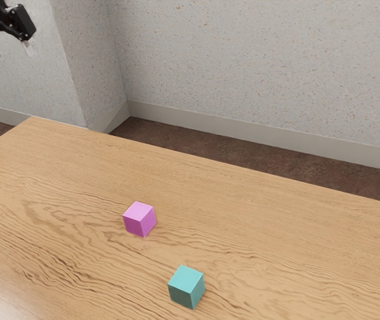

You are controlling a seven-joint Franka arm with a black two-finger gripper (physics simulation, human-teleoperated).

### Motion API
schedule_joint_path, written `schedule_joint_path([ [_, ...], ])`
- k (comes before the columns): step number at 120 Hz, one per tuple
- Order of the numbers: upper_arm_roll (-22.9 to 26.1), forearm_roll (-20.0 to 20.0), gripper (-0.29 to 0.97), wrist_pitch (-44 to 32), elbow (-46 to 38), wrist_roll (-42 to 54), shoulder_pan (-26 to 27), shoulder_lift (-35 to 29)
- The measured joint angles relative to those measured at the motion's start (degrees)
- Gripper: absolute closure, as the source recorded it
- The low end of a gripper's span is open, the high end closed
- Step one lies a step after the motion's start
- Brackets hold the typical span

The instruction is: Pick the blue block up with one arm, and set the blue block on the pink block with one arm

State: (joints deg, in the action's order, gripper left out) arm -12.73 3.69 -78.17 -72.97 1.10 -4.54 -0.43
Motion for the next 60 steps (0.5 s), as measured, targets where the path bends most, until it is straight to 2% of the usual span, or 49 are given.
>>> schedule_joint_path([
  [15,0.15,-0.37,0.02,0.00,0.25,1.32,-3.75,-0.61],
  [24,-0.16,-4.76,0.02,-0.34,-1.16,-0.05,-3.99,0.68],
  [32,-0.14,-4.88,0.02,-2.48,-9.56,-1.99,-4.40,1.05],
  [41,0.97,-3.77,0.02,-9.99,-23.43,-3.95,-5.31,1.14],
  [60,4.76,-1.94,0.02,-23.50,-37.77,-7.37,-6.05,0.01],
])
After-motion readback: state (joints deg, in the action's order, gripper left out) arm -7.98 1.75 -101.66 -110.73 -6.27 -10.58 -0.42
